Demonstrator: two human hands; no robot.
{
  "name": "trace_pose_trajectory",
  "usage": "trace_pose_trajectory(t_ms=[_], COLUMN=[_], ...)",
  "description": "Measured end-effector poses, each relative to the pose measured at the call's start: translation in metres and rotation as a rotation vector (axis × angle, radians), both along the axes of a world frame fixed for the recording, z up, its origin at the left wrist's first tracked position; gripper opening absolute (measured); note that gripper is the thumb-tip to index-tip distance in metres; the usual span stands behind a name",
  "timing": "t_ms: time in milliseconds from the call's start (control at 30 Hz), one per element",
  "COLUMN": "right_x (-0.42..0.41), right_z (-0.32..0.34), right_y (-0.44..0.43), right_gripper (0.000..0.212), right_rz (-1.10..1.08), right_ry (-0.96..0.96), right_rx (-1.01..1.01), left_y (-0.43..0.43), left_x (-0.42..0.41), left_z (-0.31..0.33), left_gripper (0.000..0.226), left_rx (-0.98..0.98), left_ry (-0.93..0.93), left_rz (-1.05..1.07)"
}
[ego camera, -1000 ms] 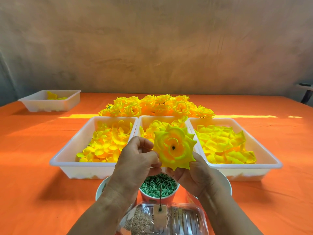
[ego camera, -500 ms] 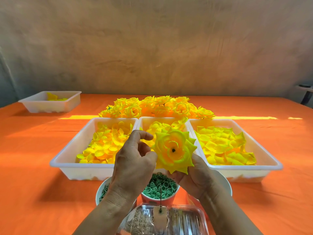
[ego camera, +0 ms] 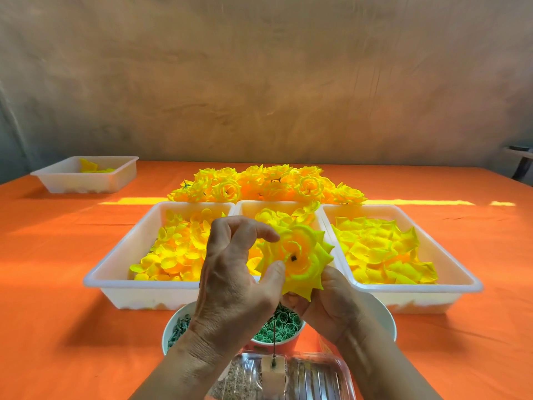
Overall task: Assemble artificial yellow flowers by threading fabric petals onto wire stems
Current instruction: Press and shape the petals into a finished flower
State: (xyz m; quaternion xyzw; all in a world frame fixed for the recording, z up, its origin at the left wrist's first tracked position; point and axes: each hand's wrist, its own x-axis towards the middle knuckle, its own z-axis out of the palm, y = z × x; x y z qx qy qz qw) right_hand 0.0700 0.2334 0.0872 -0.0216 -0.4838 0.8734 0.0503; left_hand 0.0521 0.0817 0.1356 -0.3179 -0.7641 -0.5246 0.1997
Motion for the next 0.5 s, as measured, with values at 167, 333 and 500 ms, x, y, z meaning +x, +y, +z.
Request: trace_pose_trajectory(t_ms=[167, 333, 500], right_x=[-0.0011, -0.0016, -0.0005], right_z=[0.0004, -0.0069, -0.007], right_y=[-0.0038, -0.0031, -0.0025], right_gripper=[0.017, 0.019, 0.02], right_rz=[0.009, -0.002, 0.01], right_ry=[0.031, 0.042, 0.021], right_rx=[0.08, 0.083, 0.098], left_y=[0.0015, 0.0038, -0.0007], left_x=[-0.0028, -0.0058, -0.0086], left_z=[-0.0034, -0.0072, -0.0002], left_gripper=[0.037, 0.015, 0.003], left_rx=[-0.168, -0.159, -0.024], left_ry=[0.041, 0.04, -0.002], left_rz=[-0.034, 0.03, 0.013])
